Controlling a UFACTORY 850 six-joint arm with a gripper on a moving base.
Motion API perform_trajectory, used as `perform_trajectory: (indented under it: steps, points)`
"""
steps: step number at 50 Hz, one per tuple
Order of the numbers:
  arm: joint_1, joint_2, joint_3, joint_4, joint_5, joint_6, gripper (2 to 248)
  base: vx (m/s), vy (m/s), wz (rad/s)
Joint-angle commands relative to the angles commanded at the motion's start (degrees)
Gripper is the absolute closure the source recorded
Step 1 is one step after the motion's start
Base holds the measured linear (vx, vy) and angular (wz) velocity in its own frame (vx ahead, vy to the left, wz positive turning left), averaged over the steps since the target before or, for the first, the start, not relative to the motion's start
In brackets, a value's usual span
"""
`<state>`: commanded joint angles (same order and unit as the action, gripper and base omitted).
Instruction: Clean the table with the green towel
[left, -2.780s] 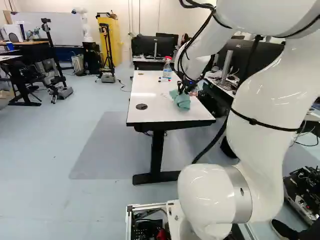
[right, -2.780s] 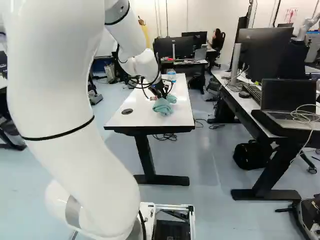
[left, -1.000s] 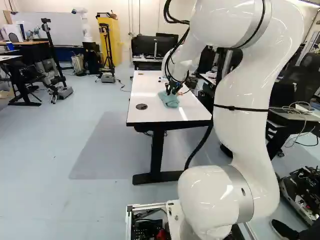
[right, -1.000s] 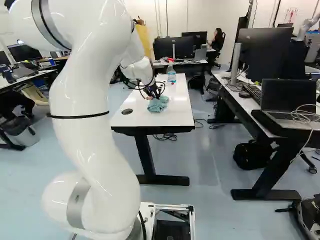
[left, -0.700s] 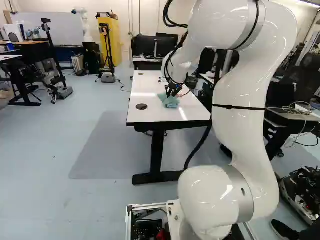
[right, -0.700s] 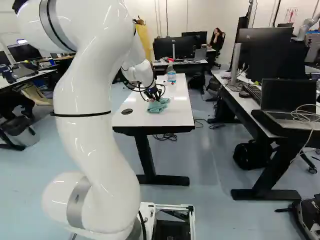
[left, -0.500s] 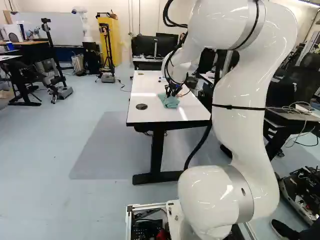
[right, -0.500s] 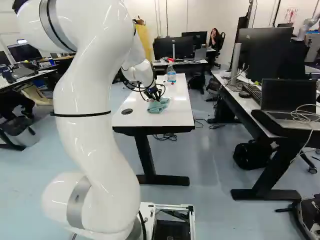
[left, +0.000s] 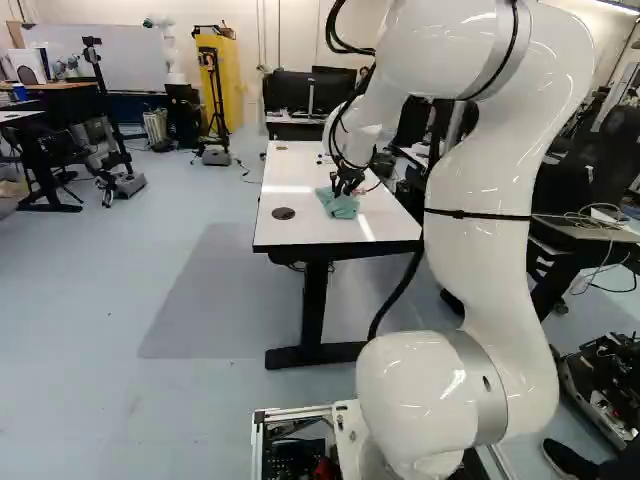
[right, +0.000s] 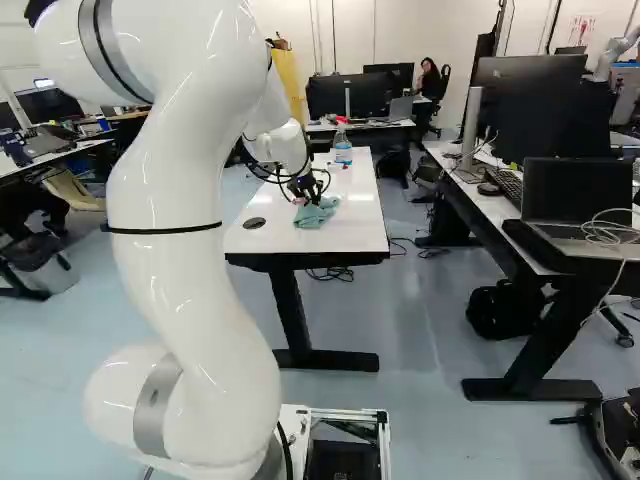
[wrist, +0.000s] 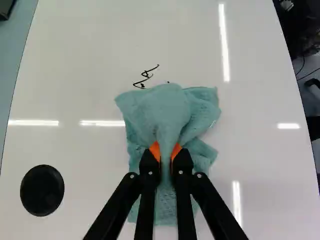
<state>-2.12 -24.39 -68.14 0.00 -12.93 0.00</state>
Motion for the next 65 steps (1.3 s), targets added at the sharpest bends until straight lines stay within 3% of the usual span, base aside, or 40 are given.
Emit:
perform_trajectory:
  steps: [24, 65]
  points:
    - [-0.05, -0.58, -0.76, 0.00, -1.70, 0.00, 207, 0.000, 0.000, 0.000]
    - [-0.06, -10.04, -13.54, 0.00, -1.70, 0.00, 207, 0.000, 0.000, 0.000]
